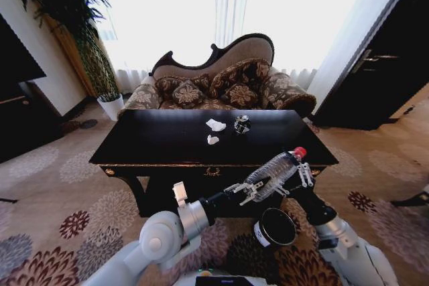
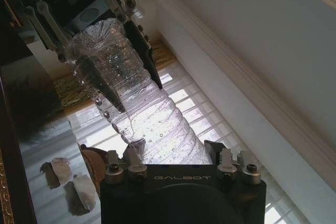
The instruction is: Move to the front of the table and place the trash on the table into the trash bin.
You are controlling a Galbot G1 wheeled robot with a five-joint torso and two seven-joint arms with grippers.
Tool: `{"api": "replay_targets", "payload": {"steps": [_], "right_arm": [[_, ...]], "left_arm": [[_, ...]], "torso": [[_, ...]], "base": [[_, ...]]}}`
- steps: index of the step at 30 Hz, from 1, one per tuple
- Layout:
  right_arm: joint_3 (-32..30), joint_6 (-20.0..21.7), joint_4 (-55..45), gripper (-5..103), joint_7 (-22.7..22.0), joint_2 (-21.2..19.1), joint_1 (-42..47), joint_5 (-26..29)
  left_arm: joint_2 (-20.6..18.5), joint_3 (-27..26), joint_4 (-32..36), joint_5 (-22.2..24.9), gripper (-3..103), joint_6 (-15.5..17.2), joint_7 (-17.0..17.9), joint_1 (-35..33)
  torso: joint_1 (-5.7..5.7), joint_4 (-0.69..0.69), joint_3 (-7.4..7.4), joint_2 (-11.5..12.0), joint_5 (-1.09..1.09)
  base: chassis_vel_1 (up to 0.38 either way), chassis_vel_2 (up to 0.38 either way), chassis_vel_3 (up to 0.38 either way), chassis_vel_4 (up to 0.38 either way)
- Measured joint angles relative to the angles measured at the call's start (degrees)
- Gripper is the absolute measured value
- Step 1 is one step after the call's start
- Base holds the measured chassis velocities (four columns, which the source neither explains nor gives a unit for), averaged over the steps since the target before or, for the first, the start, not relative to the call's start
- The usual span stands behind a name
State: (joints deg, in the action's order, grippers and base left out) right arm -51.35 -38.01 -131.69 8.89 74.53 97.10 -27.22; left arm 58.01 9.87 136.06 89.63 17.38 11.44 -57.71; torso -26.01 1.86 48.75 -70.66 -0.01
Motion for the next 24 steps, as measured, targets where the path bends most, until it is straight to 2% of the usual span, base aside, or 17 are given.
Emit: {"api": "replay_targets", "payload": {"steps": [6, 10, 11, 12, 14, 16, 18, 20, 23, 24], "right_arm": [[0.0, -0.1, 0.1, 47, 0.2, 0.0, 0.0, 0.3], [0.0, -0.2, 0.3, 45, 0.3, 0.0, 0.0, 0.3], [0.1, -0.2, 0.4, 43, 0.3, 0.1, 0.0, 0.3], [0.2, -0.2, 0.5, 43, 0.3, 0.1, -0.1, 0.3], [0.2, -0.2, 0.7, 43, 0.3, 0.2, -0.2, 0.4], [0.3, -0.2, 1.1, 42, 0.3, 0.4, -0.3, 0.4], [0.5, -0.1, 1.4, 35, 0.3, 0.9, -0.4, 0.5], [0.6, -0.1, 1.6, 35, 0.2, 1.1, -0.5, 0.4], [1.1, -0.1, 2.8, 26, 0.3, 1.8, -0.7, 0.0], [1.1, -0.1, 2.8, 26, 0.3, 1.8, -0.7, 0.0]], "left_arm": [[-0.2, 0.0, 0.0, 0.1, 36, 0.2, 0.1, 0.4], [-0.2, -0.1, 0.1, -0.2, 36, 0.6, 0.2, 0.5], [-0.4, -0.2, 0.2, -1.3, 33, 0.8, 0.3, 0.6], [-0.8, -0.1, 0.3, -3.6, 42, 1.0, 0.3, 0.9], [-1.1, -0.1, 0.5, -5.3, 42, 1.0, 0.2, 1.4], [-2.0, -0.4, 1.1, -7.6, 53, 1.4, -0.1, 2.8], [-2.9, -1.7, 2.0, -8.5, 64, 1.9, -0.2, 4.8], [-3.2, -2.2, 2.3, -8.6, 64, 2.0, -0.3, 5.3], [-5.4, -4.7, 3.5, -10.1, 80, 2.6, -1.7, 8.0], [-5.4, -4.7, 3.5, -10.1, 80, 2.6, -1.7, 8.0]], "torso": [[0.00, 0.00, 0.00, 0.0, 0.00], [0.00, 0.00, 0.00, 0.0, 0.00], [0.00, 0.00, 0.00, 0.0, 0.00], [0.00, 0.00, 0.00, 0.0, 0.00], [0.00, 0.00, 0.00, 0.0, -0.01], [0.00, 0.00, 0.00, 0.0, -0.01], [0.00, 0.00, 0.00, 0.0, -0.01], [0.00, 0.00, 0.00, 0.0, -0.01], [0.00, 0.00, 0.00, 0.0, -0.01], [0.00, 0.00, 0.00, 0.0, -0.01]], "base": [[0.000, 0.000, 0.000, 0.000], [0.000, 0.000, 0.000, 0.000], [0.000, 0.000, 0.000, 0.000], [0.000, 0.000, 0.000, 0.000], [0.000, 0.000, 0.000, 0.000], [0.000, 0.000, 0.000, 0.000], [0.000, 0.000, 0.000, 0.000], [0.000, 0.000, 0.000, 0.000], [0.000, 0.000, 0.000, 0.000], [0.000, 0.000, 0.000, 0.000]]}}
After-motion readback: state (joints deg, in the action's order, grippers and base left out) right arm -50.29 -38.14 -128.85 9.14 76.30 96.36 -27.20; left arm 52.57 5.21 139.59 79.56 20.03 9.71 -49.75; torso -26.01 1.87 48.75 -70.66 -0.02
